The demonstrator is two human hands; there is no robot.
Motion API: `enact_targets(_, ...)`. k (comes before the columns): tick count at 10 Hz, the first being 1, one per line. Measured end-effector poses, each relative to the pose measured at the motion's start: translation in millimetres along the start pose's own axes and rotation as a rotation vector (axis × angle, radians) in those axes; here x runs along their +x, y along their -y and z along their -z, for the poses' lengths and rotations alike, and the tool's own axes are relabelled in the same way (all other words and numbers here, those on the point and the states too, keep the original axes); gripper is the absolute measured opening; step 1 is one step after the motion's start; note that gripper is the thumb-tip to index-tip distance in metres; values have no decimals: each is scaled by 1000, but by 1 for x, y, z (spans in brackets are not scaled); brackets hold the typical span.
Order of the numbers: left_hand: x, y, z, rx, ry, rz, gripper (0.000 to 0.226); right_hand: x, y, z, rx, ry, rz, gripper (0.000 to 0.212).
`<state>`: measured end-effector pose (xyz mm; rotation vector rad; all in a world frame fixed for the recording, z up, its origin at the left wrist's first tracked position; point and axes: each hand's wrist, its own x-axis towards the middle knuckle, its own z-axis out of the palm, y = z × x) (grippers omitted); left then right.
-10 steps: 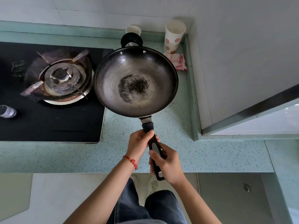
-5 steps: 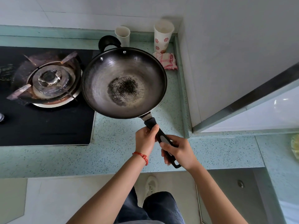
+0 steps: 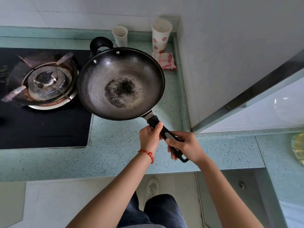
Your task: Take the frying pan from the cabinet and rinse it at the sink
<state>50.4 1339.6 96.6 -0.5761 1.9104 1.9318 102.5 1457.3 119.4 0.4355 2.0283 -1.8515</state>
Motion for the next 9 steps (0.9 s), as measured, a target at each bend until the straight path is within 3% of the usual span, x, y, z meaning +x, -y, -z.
enact_targets(2, 1, 1, 7, 91, 64, 4, 31, -5, 2, -3, -168, -92, 66, 11)
enact_targets(3, -1, 1, 16, 147, 75, 41, 41, -11, 2, -8, -413, -176, 122, 11)
enact_targets(4, -5, 2, 32, 334, 93, -83, 42, -19, 3, -14, -597, -274, 183, 20)
enact_targets(6, -14, 4, 85, 797, 209, -644, 39, -43, 1, -32, -740, -558, 252, 34)
enact_targets(7, -14, 8, 114, 1084, 208, -822, 43, -55, -8, -41, -834, -632, 281, 32)
enact_targets(8, -20, 6, 139, 1251, 209, -900, 48, -66, -18, -52, -932, -678, 290, 36)
enact_targets(9, -28, 6, 160, 1285, 214, -870, 56, -78, -24, -63, -1031, -730, 339, 39)
